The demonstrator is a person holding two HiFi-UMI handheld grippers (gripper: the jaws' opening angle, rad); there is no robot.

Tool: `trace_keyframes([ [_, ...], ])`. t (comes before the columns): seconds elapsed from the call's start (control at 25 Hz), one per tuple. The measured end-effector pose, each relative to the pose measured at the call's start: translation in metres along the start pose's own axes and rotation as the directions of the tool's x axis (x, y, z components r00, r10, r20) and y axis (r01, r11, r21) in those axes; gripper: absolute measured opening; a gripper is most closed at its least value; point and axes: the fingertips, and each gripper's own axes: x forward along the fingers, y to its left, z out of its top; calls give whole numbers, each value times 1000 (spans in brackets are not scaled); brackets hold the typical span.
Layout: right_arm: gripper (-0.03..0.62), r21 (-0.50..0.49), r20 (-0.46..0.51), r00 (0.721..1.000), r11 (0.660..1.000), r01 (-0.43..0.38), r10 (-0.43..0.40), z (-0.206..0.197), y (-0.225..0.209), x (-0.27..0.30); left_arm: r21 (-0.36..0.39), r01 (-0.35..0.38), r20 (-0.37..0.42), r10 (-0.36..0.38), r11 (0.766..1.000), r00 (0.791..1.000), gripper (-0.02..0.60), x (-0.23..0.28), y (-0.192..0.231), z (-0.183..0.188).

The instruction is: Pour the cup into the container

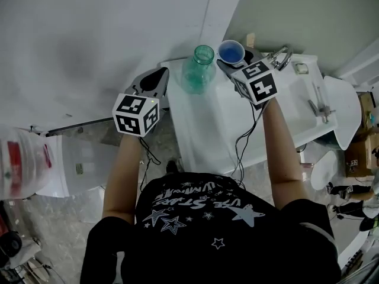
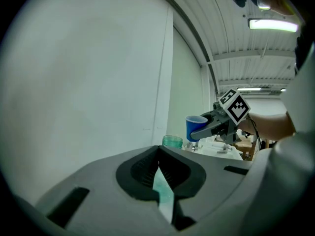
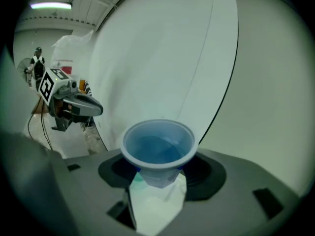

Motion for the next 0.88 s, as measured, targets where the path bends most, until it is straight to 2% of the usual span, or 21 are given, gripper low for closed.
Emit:
trace_keyframes([
  [0.16, 264, 58, 48, 998, 997, -50, 47, -4, 19, -12, -14, -19, -9, 19, 1000, 1000, 12, -16, -7, -12],
  [0.36, 264, 66, 85, 991, 992, -105, 100, -21, 45, -19, -29, -32, -26, 31, 999, 999, 12, -32, -20, -30],
  [0.72, 265, 143, 173, 960, 958, -247, 222, -47, 91, -22, -82, -49, -65, 44, 995, 997, 12, -47, -42, -63],
  [0.88, 265, 134, 198, 953, 957, -259, 230, -59, 106, -20, -97, -57, -94, 48, 994, 994, 12, -52, -47, -81],
])
